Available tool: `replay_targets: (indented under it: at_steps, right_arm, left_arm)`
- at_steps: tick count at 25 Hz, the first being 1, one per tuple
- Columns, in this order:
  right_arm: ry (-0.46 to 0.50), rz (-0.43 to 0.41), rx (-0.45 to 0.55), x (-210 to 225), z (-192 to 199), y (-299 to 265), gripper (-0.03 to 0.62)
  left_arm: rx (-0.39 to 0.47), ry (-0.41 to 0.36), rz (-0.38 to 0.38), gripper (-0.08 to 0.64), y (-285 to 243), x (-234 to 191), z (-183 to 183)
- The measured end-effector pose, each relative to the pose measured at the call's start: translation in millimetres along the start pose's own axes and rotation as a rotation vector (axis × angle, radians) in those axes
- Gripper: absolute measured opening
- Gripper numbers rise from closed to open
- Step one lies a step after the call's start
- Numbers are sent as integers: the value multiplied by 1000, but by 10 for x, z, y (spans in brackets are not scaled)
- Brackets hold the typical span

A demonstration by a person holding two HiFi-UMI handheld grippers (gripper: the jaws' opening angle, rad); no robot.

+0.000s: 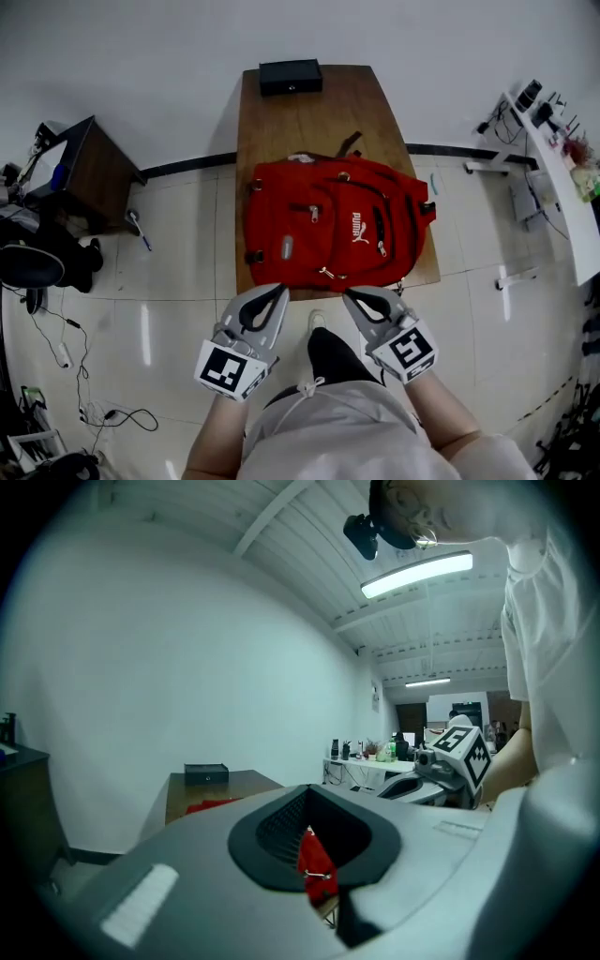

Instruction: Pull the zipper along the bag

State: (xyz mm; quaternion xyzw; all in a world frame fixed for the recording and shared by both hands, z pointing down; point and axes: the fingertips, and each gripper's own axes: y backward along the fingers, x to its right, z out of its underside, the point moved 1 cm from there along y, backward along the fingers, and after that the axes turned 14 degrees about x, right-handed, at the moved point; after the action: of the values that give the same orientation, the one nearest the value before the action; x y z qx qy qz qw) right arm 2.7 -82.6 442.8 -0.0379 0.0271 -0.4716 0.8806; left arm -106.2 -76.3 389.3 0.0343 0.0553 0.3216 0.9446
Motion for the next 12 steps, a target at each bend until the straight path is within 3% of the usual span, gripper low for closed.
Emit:
replay_targets:
  at_steps: [8, 12]
  right_arm:
    - [-38, 34, 8, -1104, -32, 651, 6]
    - [-9, 58, 13, -1476, -152, 959, 6]
  left_arm:
    - [18, 20, -27, 6, 1076, 684, -102]
    - [25, 34, -35, 6, 1505, 979, -182]
